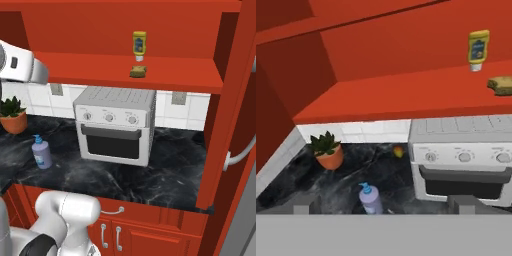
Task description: Pick the soap dispenser and sponge from the cabinet and place them on the counter.
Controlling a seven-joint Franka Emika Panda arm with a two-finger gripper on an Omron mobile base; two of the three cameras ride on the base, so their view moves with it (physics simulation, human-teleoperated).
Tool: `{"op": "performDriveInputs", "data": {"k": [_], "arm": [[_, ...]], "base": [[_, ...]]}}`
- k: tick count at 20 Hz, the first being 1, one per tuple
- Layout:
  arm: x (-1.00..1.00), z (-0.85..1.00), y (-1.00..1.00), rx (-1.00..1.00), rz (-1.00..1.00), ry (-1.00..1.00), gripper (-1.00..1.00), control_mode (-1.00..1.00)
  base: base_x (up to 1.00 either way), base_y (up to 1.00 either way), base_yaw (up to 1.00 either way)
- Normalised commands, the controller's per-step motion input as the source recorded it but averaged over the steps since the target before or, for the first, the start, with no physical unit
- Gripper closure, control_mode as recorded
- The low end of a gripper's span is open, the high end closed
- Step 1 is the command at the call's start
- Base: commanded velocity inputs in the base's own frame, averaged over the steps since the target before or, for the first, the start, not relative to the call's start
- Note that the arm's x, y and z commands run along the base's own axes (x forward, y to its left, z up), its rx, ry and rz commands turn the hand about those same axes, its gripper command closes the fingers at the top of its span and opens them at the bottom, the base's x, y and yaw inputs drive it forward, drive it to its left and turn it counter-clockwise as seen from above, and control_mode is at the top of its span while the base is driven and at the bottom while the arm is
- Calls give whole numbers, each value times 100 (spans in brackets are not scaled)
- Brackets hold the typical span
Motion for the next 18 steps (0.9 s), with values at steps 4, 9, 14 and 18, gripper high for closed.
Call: {"op": "performDriveInputs", "data": {"k": [4,9,14,18], "arm": [[0,-17,-59,-9,-1,-5,-100,-100],[1,-8,-59,-2,-2,-9,-100,-100],[24,0,-16,-5,0,-2,-100,-100],[33,0,-23,-7,-4,-1,-100,-100]], "base": [[0,0,0],[0,0,0],[0,0,0],[0,0,0]]}}
